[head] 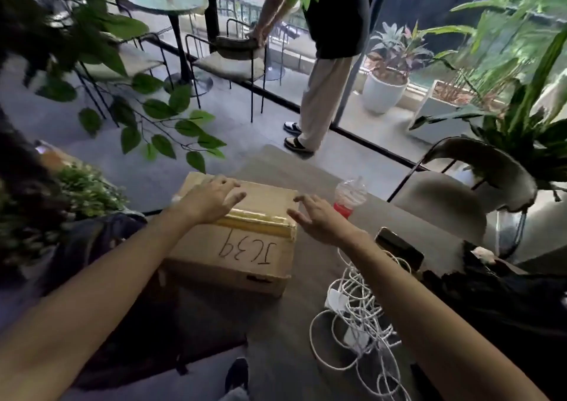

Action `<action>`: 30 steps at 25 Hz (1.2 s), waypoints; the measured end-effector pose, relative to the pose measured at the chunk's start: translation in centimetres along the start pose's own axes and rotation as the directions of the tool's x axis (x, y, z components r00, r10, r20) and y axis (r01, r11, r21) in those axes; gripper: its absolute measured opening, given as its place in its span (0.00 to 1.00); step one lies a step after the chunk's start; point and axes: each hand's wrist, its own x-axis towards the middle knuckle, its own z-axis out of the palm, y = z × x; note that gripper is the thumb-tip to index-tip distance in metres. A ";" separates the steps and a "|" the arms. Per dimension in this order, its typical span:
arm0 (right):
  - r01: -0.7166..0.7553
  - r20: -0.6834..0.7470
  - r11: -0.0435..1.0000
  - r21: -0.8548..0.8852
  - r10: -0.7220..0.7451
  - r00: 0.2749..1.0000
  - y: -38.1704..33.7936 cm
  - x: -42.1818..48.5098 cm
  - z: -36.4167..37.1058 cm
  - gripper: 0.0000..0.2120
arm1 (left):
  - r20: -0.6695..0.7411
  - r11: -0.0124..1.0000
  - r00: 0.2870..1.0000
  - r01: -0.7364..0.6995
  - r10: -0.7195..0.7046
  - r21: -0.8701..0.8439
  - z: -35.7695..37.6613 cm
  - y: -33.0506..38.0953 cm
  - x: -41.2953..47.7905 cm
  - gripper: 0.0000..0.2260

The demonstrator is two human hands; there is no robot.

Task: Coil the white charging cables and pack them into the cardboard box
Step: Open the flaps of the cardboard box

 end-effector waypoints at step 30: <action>0.267 0.363 0.907 -0.326 -0.141 0.921 -9.6 3.1 7.9 0.16 | 0.228 0.894 0.957 -0.256 0.180 0.369 4.3 -1.6 -8.7 0.15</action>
